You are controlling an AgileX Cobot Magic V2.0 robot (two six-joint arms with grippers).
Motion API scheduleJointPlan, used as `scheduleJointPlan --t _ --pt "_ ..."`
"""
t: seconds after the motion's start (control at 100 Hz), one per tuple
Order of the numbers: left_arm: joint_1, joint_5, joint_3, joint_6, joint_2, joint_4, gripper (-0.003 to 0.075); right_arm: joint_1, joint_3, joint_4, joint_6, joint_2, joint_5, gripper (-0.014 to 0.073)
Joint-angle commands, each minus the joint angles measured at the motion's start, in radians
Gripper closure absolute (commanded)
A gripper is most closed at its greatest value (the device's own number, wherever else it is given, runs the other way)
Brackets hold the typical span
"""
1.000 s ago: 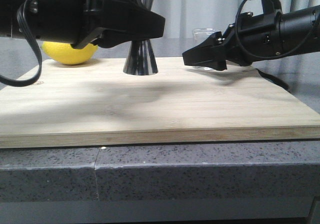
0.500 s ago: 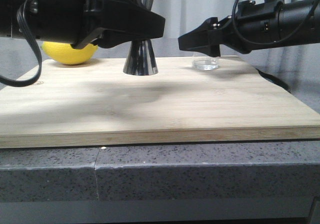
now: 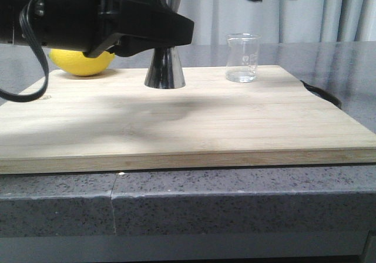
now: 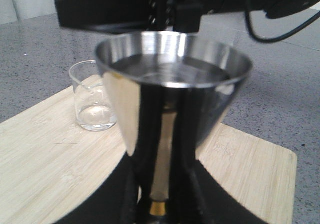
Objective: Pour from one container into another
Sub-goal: 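Raise the right gripper away from the glass beaker, then lower the filled steel jigger with the left gripper onto the board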
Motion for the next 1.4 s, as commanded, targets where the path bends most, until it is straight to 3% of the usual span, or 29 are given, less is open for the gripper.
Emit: scheduleJointPlan --t 0.0,0.69,1.39 --pt "0.02 -0.071 -0.032 -0.01 -0.043 -0.036 0.0739 -0.007 -0.033 0.04 -0.008 -0.081 -0.058 -0.0048" --pt "0.191 -0.134 -0.03 -0.01 -0.043 0.006 0.0739 -0.005 -0.033 -0.036 0.078 -0.27 -0.044 -0.0048" --pt "0.19 -0.15 0.014 0.03 -0.039 0.006 0.0739 -0.004 -0.033 -0.049 0.119 -0.27 -0.04 -0.0048"
